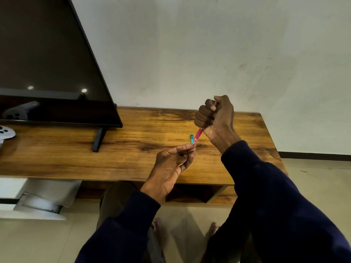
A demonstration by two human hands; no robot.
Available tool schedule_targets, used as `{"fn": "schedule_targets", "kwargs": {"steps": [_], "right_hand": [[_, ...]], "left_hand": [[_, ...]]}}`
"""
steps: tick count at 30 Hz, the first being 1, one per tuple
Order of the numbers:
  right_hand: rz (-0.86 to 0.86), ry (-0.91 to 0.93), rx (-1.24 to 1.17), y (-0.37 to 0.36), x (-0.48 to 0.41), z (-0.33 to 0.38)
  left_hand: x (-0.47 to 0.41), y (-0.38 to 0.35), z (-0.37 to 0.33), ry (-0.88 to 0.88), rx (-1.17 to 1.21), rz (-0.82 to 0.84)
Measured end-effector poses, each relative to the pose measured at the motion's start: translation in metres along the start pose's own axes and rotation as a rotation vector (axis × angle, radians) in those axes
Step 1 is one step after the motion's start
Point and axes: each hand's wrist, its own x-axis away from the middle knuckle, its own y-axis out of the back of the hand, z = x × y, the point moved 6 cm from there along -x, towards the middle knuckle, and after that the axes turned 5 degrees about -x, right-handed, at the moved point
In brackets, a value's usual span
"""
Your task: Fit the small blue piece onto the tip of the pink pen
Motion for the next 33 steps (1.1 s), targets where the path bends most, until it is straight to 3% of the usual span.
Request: {"fn": "schedule_targets", "kwargs": {"steps": [33], "right_hand": [[0.034,-0.069,-0.002,-0.01,0.017,0.011]], "left_hand": [[0.017,-0.01,0.001,0.0,0.002,0.024]]}}
